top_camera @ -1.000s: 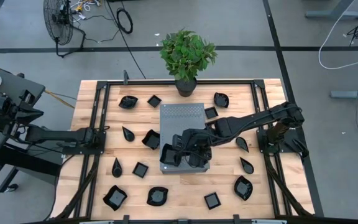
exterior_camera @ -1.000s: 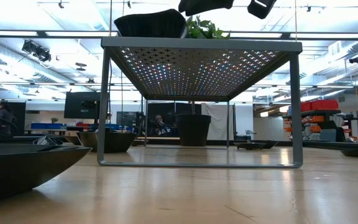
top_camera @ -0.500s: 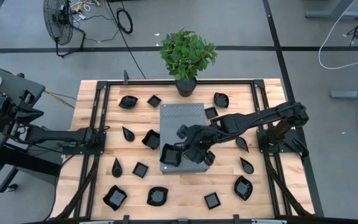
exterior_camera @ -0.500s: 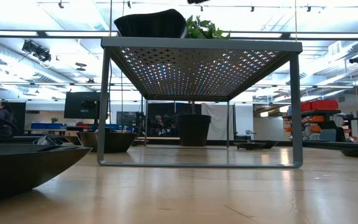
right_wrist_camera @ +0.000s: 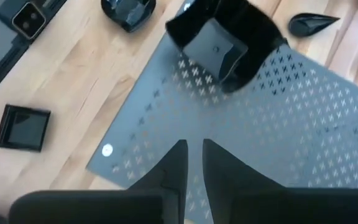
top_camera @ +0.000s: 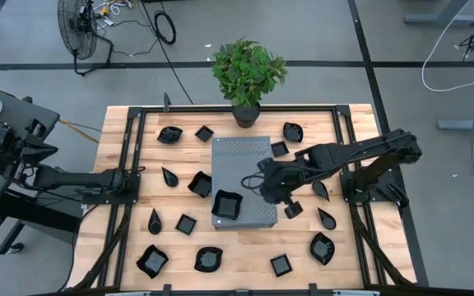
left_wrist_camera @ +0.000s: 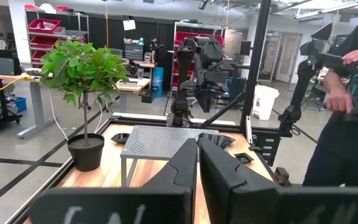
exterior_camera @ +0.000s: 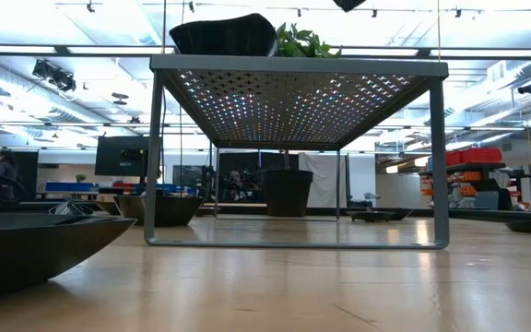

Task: Pick & Place Mini shaped plates
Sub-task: Put the black bowl on the shelf

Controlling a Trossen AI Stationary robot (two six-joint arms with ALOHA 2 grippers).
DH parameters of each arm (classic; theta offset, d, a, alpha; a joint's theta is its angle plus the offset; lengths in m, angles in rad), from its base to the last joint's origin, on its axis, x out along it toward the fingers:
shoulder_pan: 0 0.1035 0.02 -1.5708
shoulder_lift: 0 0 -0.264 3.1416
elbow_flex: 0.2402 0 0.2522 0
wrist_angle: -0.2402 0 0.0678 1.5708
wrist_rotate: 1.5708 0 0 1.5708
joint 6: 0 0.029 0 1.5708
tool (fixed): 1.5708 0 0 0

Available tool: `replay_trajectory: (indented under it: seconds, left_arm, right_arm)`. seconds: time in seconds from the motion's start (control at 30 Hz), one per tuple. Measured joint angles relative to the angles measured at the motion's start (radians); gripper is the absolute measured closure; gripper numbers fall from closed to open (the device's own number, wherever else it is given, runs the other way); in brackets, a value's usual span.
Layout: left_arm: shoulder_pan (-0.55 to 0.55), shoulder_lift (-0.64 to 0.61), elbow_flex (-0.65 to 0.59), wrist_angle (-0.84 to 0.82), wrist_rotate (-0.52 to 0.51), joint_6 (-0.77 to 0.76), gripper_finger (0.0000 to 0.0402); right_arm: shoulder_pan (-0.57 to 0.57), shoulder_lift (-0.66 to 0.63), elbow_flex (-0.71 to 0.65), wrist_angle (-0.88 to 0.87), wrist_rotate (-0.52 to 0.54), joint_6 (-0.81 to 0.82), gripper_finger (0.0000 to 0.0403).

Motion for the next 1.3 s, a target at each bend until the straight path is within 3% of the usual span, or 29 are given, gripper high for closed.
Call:
replay_trajectory:
  seconds: [0.63,1.03,1.3]
  left_arm:
    - [0.0,0.0,0.0,0.0,0.0,-0.001,0.0378]
    - [0.0,0.0,0.0,0.0,0.0,-0.001,0.0378]
    - [0.0,0.0,0.0,0.0,0.0,-0.001,0.0378]
  right_arm:
    - [0.069,-0.321,-0.46,0.018,0.0,0.131,0.0335]
    - [0.127,-0.341,-0.564,0.068,-0.009,0.176,0.0261]
    - [0.177,-0.341,-0.613,0.108,-0.011,0.175,0.0241]
